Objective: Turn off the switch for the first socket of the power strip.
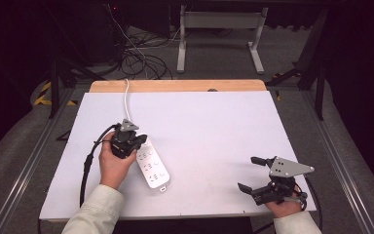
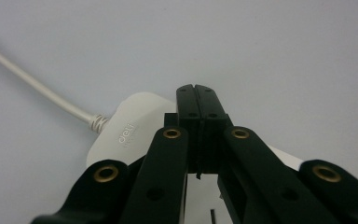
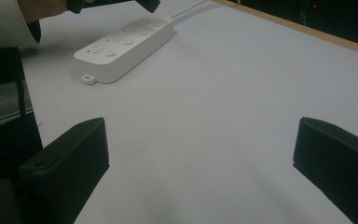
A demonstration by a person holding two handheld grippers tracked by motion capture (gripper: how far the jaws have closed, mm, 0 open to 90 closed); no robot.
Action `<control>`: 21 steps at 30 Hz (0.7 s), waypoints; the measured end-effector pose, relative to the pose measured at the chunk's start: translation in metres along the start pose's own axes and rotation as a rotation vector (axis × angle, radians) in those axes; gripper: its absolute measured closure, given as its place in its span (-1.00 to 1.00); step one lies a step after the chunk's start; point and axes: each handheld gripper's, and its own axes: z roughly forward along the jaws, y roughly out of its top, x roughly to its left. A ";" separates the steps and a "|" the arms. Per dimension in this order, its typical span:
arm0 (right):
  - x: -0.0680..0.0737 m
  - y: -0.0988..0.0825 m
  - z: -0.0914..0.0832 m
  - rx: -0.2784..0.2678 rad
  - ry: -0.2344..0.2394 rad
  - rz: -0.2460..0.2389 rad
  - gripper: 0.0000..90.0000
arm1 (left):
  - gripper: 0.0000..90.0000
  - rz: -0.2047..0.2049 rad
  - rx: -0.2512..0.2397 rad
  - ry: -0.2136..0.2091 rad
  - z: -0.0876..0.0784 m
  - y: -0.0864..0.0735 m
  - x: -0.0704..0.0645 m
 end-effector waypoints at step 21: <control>0.001 0.000 0.000 0.001 0.000 -0.002 -0.94 | 1.00 0.008 0.021 0.038 0.016 -0.007 -0.003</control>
